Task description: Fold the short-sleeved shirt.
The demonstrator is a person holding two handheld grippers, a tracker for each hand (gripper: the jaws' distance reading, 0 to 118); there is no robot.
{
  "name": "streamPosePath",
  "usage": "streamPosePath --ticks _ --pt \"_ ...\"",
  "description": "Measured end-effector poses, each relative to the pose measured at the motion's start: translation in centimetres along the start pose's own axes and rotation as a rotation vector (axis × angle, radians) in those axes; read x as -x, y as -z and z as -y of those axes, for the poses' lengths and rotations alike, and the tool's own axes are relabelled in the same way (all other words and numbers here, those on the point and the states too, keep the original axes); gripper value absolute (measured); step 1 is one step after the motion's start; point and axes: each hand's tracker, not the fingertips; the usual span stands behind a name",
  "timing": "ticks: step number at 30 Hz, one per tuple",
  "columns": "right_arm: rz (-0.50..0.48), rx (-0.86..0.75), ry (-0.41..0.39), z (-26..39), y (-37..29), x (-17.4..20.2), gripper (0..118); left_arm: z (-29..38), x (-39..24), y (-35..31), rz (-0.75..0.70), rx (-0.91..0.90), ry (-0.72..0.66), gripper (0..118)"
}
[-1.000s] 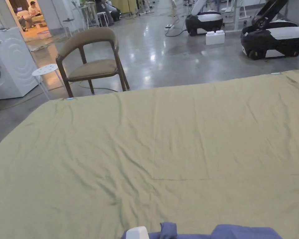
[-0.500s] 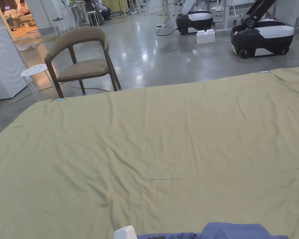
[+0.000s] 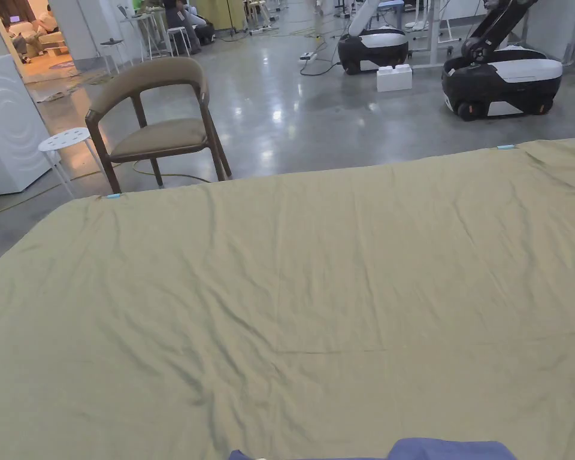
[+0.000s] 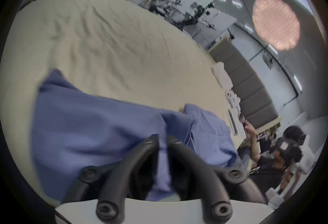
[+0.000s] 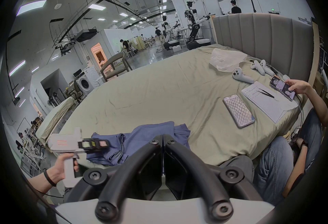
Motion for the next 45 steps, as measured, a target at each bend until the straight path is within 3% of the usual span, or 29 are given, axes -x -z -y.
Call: streamPosePath --ticks 1,2,4,9,13,15,18,19,20,23,29,32,34,39,45 --pt "-0.003 -0.001 0.005 0.0 0.1 -0.1 0 -0.6 0.9 -1.4 0.039 -0.019 -0.052 54" --pt "-0.012 0.001 0.017 0.0 0.3 -0.2 0 -1.2 2.4 -3.2 0.076 -0.042 -0.123 64" --pt "-0.028 0.006 0.037 0.1 0.7 -0.3 0 -1.8 5.2 -6.1 0.117 -0.081 -0.227 65" --pt "-0.044 0.036 0.029 0.5 1.0 0.6 0 -1.9 11.2 -9.7 -0.015 -0.226 -0.374 66" --pt "-0.046 0.056 0.017 1.0 1.1 0.7 0 -1.3 13.3 -7.4 0.100 -0.166 -0.556 66" --pt "-0.035 0.054 0.005 0.9 1.1 0.9 0 -0.5 12.5 -5.1 0.126 -0.105 -0.523 58" --pt "-0.019 0.039 -0.002 0.6 0.7 1.0 0 0.1 10.4 -3.2 0.061 -0.093 -0.435 10" --pt "-0.018 0.037 0.001 0.5 0.7 1.0 0 -0.1 10.2 -3.1 -0.003 -0.100 -0.440 8" --pt "-0.017 0.034 0.004 0.5 0.6 0.9 0 -0.5 10.0 -3.2 -0.029 -0.096 -0.463 6" --pt "-0.021 0.033 0.016 0.5 0.8 0.5 0 -1.0 10.2 -5.6 0.074 -0.161 -0.439 6" --pt "-0.031 0.036 0.029 0.5 1.8 0.8 0 -3.2 9.5 -13.0 -0.044 -0.277 -0.292 5" --pt "-0.053 0.036 0.041 0.5 2.2 1.0 0 -4.3 8.2 -16.0 -0.195 -0.275 -0.094 5" --pt "-0.064 0.043 0.038 0.7 2.5 1.1 0 -4.9 6.4 -16.5 -0.221 -0.260 0.005 5" --pt "-0.073 0.054 0.033 1.0 2.5 1.5 0 -4.2 -0.8 -11.7 0.008 -0.208 0.019 5" --pt "-0.015 0.021 0.020 1.2 0.5 1.0 0 -0.2 -7.6 -0.1 0.061 -0.008 0.112 5"
